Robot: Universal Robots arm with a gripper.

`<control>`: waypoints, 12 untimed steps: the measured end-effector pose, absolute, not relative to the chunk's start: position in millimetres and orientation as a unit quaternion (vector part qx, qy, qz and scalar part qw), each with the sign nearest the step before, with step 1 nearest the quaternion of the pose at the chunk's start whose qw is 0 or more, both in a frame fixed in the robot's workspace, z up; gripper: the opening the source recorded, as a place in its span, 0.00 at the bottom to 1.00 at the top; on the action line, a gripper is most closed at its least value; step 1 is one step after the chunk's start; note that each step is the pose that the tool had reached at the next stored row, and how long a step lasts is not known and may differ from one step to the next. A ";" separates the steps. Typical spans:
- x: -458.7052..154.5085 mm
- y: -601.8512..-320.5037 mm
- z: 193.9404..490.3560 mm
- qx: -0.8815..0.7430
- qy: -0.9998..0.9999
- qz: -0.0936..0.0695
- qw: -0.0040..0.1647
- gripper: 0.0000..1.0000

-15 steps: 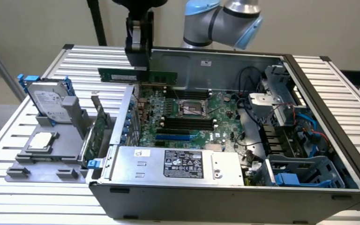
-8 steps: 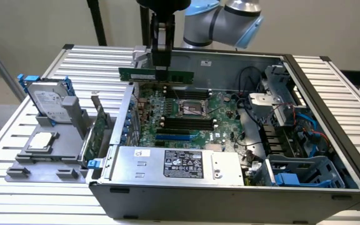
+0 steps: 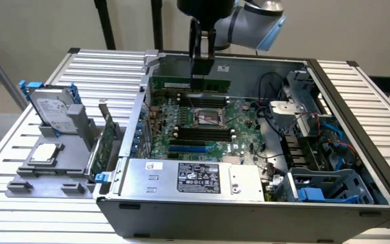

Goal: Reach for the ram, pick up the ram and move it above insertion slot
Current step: 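Pick up the ram and move it above insertion slot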

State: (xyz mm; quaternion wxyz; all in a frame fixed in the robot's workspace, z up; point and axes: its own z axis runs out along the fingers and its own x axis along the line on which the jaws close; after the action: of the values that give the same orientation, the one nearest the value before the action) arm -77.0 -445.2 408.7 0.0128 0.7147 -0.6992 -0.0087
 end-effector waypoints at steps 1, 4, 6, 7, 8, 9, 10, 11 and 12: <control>-72.0 -443.8 407.1 0.715 -0.699 -0.009 0.013 0.14; -58.8 -439.2 402.0 0.715 -0.699 -0.009 0.013 0.14; -52.4 -435.3 398.7 0.715 -0.699 -0.009 0.013 0.14; -49.5 -433.2 397.1 0.715 -0.699 -0.009 0.013 0.14; -46.7 -431.1 395.6 0.715 -0.699 -0.009 0.013 0.14; -44.0 -429.0 394.3 0.715 -0.699 -0.009 0.013 0.14; -41.7 -427.0 392.8 0.715 -0.699 -0.009 0.013 0.14; -40.4 -425.2 391.3 0.715 -0.699 -0.009 0.013 0.14; -39.6 -423.4 389.8 0.715 -0.699 -0.009 0.012 0.14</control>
State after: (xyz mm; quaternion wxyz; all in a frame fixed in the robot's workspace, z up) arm -39.6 -423.4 389.8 0.0124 0.7148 -0.6992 -0.0091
